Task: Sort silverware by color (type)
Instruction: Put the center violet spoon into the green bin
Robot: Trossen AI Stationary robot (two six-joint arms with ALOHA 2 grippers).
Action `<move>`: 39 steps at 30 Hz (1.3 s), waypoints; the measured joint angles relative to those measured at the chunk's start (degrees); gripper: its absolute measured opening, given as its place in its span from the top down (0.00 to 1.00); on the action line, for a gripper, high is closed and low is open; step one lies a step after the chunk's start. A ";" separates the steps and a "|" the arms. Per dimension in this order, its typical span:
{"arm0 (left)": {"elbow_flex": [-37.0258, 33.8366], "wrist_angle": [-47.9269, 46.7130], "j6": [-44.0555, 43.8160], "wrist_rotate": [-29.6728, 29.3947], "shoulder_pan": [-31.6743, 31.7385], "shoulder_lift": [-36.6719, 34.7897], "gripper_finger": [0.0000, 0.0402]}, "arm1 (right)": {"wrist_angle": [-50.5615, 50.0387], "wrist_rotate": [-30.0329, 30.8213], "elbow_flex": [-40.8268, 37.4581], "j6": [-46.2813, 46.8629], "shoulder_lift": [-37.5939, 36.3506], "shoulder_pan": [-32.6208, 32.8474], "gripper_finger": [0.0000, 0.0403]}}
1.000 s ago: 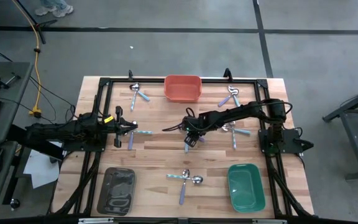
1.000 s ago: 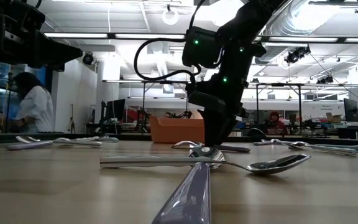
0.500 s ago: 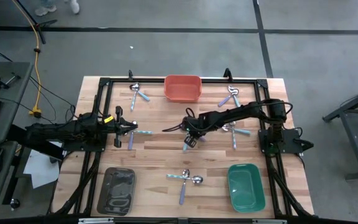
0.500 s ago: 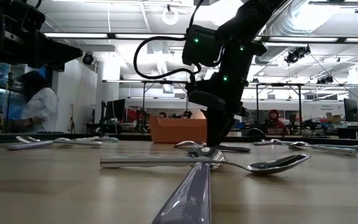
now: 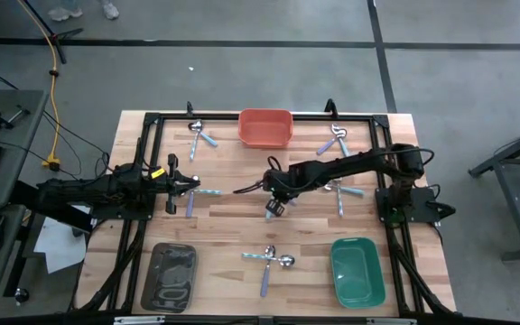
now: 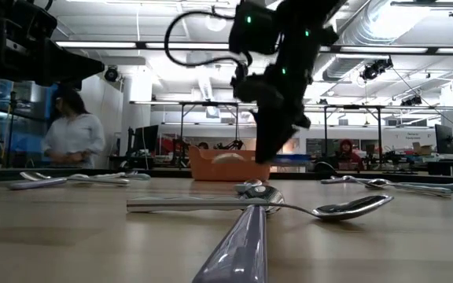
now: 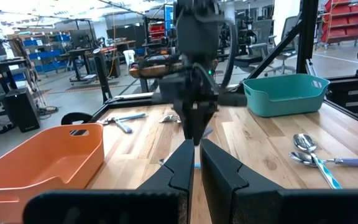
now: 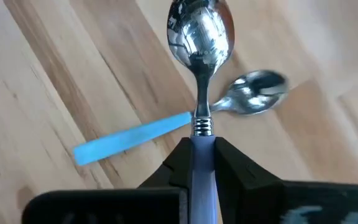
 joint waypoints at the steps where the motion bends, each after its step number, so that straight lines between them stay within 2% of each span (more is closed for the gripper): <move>1: 0.00 0.00 0.00 0.00 0.00 -0.02 0.95 | -1.46 0.40 0.97 0.04 -0.40 0.28 0.96; 8: 0.00 0.00 0.00 0.00 0.00 0.00 0.95 | -11.15 1.14 8.34 3.85 -2.97 4.39 0.96; 14: 0.00 0.00 0.00 0.00 -0.02 -0.02 0.95 | -24.61 1.16 16.47 13.45 -3.94 12.75 0.96; 19: -0.02 -0.02 0.00 0.02 0.00 0.00 0.95 | -33.57 0.06 20.35 27.86 -3.98 22.56 0.96; 24: -0.01 0.00 0.00 0.00 -0.01 -0.02 0.95 | -36.86 -2.88 20.41 45.28 -3.98 33.56 0.96; 31: 0.00 0.00 0.00 0.00 0.00 -0.02 0.95 | -38.69 -1.51 19.75 73.49 -3.98 48.07 0.96; 35: 0.00 0.00 0.00 0.00 0.00 -0.01 0.95 | -42.38 -1.10 16.85 85.02 -3.96 52.94 0.96; 39: -0.01 -0.01 0.00 0.00 -0.01 -0.02 0.95 | -43.34 -1.01 11.95 89.82 -3.94 54.90 0.96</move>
